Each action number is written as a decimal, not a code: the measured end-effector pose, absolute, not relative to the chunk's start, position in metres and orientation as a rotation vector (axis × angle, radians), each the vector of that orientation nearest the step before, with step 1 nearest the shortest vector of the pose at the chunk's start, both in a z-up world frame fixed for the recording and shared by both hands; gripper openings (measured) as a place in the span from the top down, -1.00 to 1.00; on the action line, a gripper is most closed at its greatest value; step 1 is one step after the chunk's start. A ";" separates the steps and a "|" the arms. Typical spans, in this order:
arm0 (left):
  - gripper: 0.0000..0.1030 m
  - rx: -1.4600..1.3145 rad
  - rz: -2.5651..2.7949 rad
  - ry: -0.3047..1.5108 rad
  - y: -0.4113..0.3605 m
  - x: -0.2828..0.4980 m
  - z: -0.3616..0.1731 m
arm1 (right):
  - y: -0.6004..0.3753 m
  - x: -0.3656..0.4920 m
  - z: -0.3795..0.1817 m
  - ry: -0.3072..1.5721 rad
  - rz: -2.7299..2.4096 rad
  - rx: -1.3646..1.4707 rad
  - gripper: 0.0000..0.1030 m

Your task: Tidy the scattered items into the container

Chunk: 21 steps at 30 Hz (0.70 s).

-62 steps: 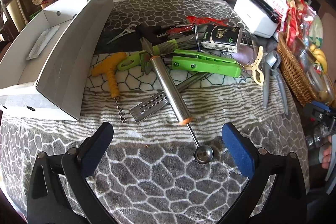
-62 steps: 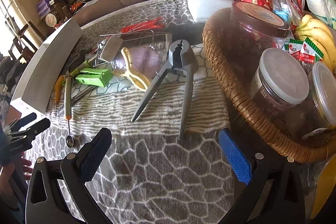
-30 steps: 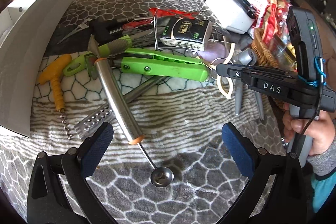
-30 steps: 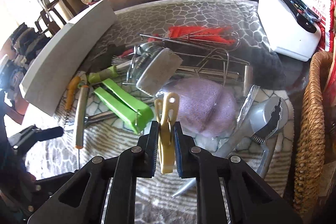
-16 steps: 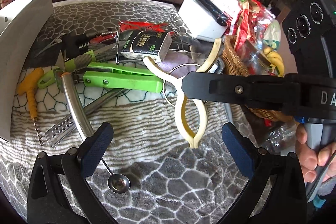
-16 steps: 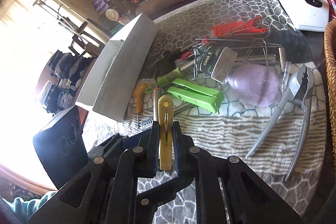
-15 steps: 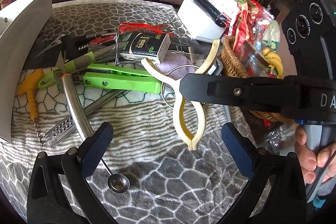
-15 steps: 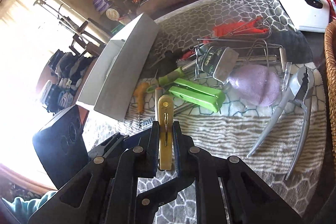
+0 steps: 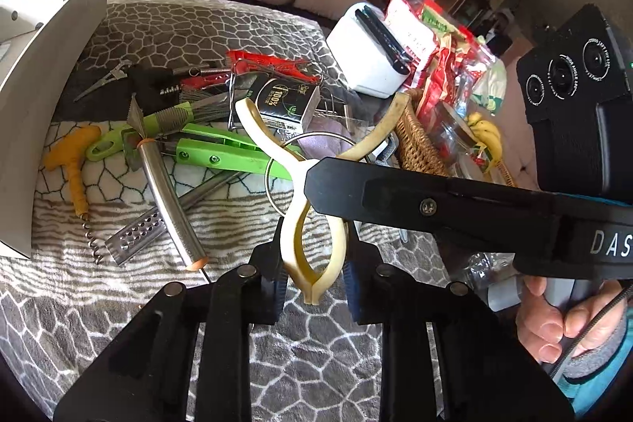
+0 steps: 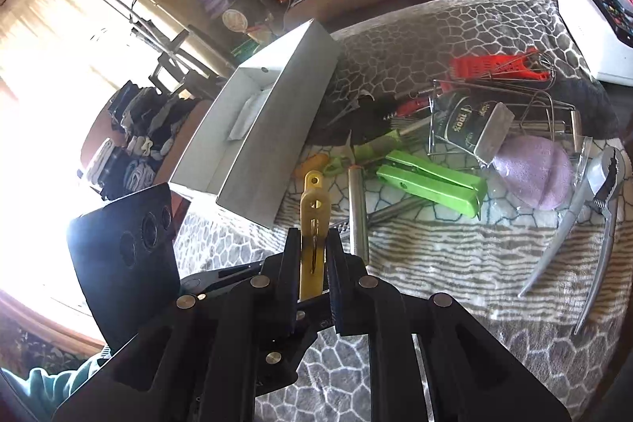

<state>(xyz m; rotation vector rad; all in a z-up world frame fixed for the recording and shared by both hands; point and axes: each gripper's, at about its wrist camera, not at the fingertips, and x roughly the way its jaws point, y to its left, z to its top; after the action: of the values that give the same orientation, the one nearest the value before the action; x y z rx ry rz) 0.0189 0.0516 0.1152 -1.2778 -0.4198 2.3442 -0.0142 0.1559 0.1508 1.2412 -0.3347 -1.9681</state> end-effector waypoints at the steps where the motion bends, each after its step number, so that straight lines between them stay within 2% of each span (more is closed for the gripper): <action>1: 0.58 -1.274 2.358 -0.420 0.047 0.020 0.118 | 0.153 -0.013 0.153 -0.330 -1.969 1.244 0.66; 3: 0.59 -1.264 2.377 -0.439 0.035 0.021 0.123 | 0.152 -0.013 0.157 -0.341 -1.981 1.244 0.48; 4: 0.69 -1.261 2.386 -0.446 0.029 0.021 0.126 | 0.153 -0.013 0.159 -0.352 -1.992 1.240 0.28; 5: 0.76 -1.262 2.394 -0.450 0.023 0.022 0.128 | 0.154 -0.013 0.162 -0.364 -2.001 1.237 0.16; 10: 0.79 -1.263 2.429 -0.451 -0.004 0.023 0.135 | 0.165 -0.019 0.169 -0.407 -2.043 1.235 0.12; 15: 0.76 -1.318 2.429 -0.453 -0.019 0.026 0.125 | 0.175 -0.018 0.168 -0.334 -2.115 1.252 0.12; 17: 0.51 -1.352 2.417 -0.448 -0.017 0.026 0.115 | 0.177 -0.018 0.159 -0.294 -2.143 1.281 0.12; 19: -0.08 -1.383 2.389 -0.463 -0.013 0.027 0.104 | 0.178 -0.018 0.144 -0.285 -2.133 1.317 0.12; 21: -0.28 -1.419 2.371 -0.484 -0.008 0.026 0.093 | 0.175 -0.020 0.125 -0.287 -2.115 1.366 0.12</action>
<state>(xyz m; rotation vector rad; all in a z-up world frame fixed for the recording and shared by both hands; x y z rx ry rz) 0.0265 -0.0080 0.0926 -1.4188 -0.4842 2.3713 -0.0196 0.1754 0.1253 1.3662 -0.2869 -2.1147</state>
